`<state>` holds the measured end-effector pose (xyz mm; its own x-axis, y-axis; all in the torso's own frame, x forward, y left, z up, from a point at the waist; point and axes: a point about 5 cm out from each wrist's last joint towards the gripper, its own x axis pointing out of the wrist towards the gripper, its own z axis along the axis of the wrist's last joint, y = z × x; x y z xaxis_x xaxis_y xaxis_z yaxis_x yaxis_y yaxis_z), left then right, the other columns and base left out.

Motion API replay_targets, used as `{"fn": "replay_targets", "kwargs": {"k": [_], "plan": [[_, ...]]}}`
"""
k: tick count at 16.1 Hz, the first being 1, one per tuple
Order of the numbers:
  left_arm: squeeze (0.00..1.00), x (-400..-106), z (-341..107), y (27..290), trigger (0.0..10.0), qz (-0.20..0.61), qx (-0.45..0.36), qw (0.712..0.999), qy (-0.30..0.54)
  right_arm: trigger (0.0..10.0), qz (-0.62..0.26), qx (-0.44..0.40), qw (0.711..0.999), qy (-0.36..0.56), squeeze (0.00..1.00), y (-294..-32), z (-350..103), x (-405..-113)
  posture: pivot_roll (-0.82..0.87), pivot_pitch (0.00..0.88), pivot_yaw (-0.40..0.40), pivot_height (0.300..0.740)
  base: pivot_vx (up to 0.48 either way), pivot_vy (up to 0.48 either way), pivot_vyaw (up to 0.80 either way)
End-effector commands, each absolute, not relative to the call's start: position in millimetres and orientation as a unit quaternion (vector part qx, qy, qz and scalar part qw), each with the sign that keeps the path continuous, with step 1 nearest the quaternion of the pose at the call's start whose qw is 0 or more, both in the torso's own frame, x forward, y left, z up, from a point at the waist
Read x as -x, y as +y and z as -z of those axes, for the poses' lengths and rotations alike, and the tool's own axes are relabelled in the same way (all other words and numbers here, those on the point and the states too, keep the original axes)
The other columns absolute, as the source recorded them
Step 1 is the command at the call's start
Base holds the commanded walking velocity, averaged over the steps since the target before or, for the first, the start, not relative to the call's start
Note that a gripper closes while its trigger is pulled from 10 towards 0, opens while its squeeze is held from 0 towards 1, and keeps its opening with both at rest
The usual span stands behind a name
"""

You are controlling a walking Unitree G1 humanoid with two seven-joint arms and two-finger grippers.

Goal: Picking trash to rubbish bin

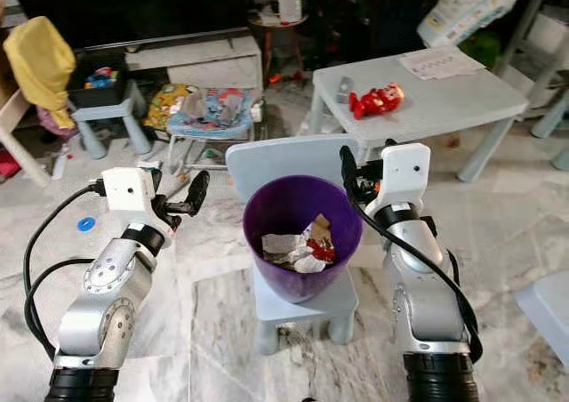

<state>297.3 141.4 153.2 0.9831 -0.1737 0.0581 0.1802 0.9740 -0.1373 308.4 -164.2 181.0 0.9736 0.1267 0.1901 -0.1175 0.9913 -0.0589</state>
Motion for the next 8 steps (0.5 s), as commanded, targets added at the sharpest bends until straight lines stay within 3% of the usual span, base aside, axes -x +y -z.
{"fn": "replay_targets", "kwargs": {"k": [1, 8], "plan": [[0.0, -296.7, -154.4, 142.2, 10.0, 0.094, 0.069, 0.993, -0.023, 10.0, -0.058, 0.022, 0.993, -0.096, 0.0, -164.4, -181.9, -308.4, -0.01, 0.056, 0.001, 0.74, 0.0, 0.0, -0.8], [0.0, -296.5, -153.2, 143.2, 10.0, 0.091, 0.076, 0.993, -0.019, 10.0, -0.058, 0.023, 0.994, -0.095, 0.0, -164.8, -181.9, -308.2, -0.01, 0.058, 0.0, 0.74, 0.0, 0.0, -0.8]]}}
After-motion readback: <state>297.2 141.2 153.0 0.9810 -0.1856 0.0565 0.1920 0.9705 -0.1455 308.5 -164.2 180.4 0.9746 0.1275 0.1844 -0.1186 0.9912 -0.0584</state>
